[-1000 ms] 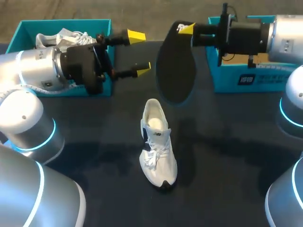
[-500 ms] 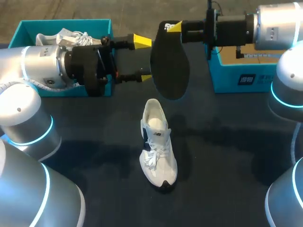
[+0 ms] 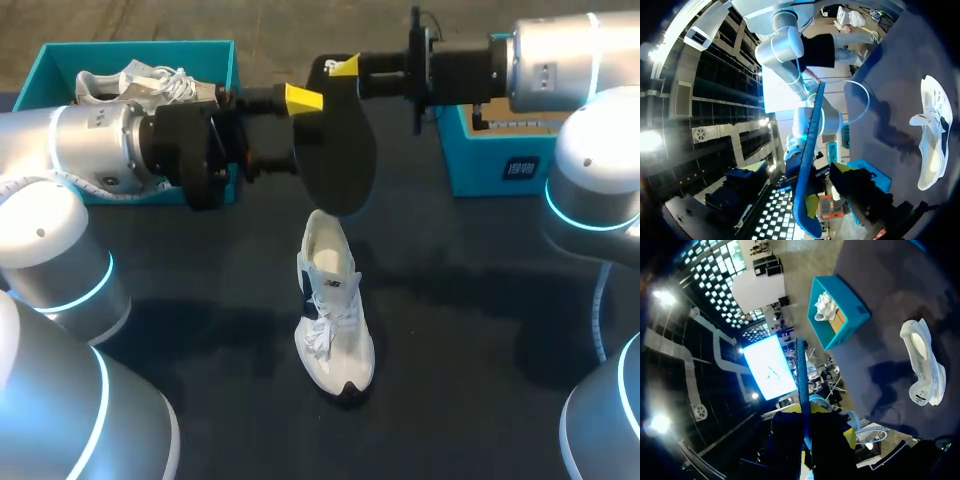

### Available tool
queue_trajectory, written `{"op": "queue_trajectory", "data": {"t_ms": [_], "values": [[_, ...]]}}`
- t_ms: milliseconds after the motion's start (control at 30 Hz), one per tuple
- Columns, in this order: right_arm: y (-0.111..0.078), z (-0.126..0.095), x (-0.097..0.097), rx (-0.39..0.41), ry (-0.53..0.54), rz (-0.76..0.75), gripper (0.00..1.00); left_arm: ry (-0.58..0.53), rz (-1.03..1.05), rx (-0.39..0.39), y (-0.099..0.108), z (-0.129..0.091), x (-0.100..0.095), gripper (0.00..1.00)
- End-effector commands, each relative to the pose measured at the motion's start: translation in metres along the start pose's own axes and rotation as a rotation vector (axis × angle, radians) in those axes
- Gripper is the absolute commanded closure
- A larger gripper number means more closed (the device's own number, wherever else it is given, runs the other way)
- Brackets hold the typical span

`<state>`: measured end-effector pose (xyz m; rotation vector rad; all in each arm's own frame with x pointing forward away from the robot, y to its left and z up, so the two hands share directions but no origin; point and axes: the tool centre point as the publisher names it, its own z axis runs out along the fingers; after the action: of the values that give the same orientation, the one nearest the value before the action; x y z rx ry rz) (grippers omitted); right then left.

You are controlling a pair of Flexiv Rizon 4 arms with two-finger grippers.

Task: Take the shoe out of the shoebox, open the shoe tongue, remove and reinsert the insole, then place the shoe into the shoebox

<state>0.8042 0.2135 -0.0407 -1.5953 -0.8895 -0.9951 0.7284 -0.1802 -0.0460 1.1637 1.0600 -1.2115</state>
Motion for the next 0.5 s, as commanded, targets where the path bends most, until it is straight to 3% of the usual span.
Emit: {"op": "queue_trajectory", "data": {"t_ms": [33, 267, 433, 500], "values": [[-0.0035, 0.0037, -0.0054, -0.006, 0.010, 0.002, 1.00, 0.001, 0.004, 0.003, 0.0030, 0.0025, 0.0035, 0.51], [-0.0082, 0.0063, -0.0098, -0.003, 0.017, 0.009, 1.00, -0.002, 0.003, 0.004, 0.0053, 0.0060, 0.0071, 0.67], [-0.0107, 0.0081, -0.0117, -0.005, 0.024, 0.010, 1.00, 0.006, 0.011, 0.020, 0.0030, 0.0114, 0.0103, 1.00], [-0.0118, 0.0081, -0.0120, -0.007, 0.025, 0.010, 1.00, 0.008, 0.007, 0.023, 0.0026, 0.0122, 0.0117, 1.00]]}}
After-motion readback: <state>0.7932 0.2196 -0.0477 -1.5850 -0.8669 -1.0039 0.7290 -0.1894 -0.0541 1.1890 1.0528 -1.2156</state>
